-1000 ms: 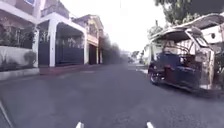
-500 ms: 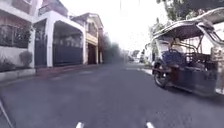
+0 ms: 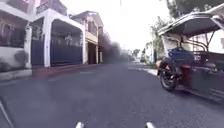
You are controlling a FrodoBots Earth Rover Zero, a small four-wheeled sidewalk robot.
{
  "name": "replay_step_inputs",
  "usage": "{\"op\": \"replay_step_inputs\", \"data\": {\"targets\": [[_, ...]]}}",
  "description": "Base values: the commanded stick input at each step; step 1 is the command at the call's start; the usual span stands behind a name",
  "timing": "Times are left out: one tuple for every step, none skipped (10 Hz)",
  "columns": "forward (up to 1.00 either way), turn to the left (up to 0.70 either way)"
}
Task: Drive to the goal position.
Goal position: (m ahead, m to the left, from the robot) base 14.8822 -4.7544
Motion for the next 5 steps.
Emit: {"op": "replay_step_inputs", "data": {"targets": [[0.7, 0.0], [0.7, 0.0], [0.7, 0.0], [0.7, 0.0], [0.7, 0.0]]}}
